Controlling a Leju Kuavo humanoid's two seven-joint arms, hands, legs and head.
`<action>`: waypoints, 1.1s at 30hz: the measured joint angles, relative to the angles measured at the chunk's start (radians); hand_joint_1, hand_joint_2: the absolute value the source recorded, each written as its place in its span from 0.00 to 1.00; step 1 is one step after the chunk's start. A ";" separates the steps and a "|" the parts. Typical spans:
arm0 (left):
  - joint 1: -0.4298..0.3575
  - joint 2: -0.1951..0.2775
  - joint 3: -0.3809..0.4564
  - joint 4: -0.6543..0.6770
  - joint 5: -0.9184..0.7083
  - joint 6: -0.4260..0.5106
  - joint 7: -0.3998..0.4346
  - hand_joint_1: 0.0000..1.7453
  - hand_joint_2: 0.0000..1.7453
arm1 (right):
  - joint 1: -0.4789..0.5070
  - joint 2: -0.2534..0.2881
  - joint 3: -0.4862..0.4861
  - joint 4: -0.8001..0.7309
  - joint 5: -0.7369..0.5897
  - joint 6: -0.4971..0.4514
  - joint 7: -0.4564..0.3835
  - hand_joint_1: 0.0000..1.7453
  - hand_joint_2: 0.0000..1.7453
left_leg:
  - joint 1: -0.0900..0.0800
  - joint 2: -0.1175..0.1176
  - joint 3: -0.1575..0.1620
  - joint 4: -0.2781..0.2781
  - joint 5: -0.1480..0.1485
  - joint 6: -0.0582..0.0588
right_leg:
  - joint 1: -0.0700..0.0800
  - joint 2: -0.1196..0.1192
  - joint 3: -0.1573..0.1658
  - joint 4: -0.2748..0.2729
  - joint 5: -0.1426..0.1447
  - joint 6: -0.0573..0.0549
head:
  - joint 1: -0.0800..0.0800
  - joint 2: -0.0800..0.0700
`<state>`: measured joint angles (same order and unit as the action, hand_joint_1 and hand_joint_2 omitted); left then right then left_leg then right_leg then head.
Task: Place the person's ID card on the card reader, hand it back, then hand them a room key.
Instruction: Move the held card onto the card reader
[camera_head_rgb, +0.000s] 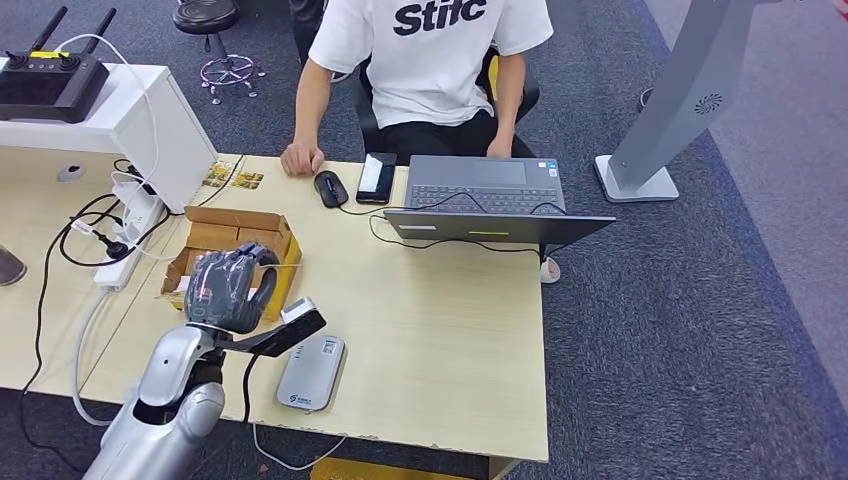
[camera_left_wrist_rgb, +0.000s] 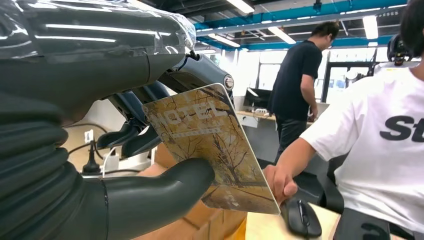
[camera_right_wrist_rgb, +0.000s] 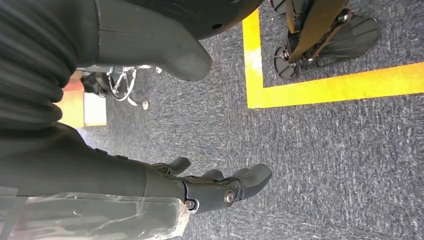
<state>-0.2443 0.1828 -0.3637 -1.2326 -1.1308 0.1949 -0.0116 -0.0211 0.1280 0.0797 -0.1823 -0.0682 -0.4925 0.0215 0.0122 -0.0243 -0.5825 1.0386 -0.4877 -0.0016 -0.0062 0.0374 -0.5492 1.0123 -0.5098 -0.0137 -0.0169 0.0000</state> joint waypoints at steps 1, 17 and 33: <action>0.005 -0.004 0.000 0.005 0.000 0.006 0.000 1.00 1.00 | 0.000 0.000 0.000 0.000 0.002 0.000 0.001 0.00 1.00 | 0.000 0.000 0.000 0.000 0.000 0.000 | 0.000 0.000 0.000 0.000 0.000 0.000 | 0.000 0.000; 0.047 -0.064 -0.016 0.126 -0.051 0.044 -0.035 1.00 1.00 | -0.001 0.015 0.000 0.000 0.029 -0.013 0.019 0.00 1.00 | 0.000 0.000 0.000 0.000 0.000 0.000 | 0.000 0.000 0.000 0.000 0.000 0.000 | 0.000 0.000; 0.074 -0.107 -0.074 0.212 -0.031 -0.005 -0.092 1.00 1.00 | -0.001 0.017 0.000 0.000 0.048 -0.015 0.020 0.00 1.00 | 0.000 0.000 0.000 0.000 0.000 0.000 | 0.000 -0.001 0.000 0.000 0.000 0.000 | 0.000 0.000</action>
<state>-0.1702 0.0761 -0.4378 -1.0205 -1.1622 0.1901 -0.1036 -0.0226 0.1449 0.0797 -0.1823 -0.0206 -0.5078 0.0416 0.0122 -0.0247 -0.5829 1.0386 -0.4879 -0.0014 -0.0062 0.0368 -0.5491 1.0122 -0.5098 -0.0136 -0.0171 0.0000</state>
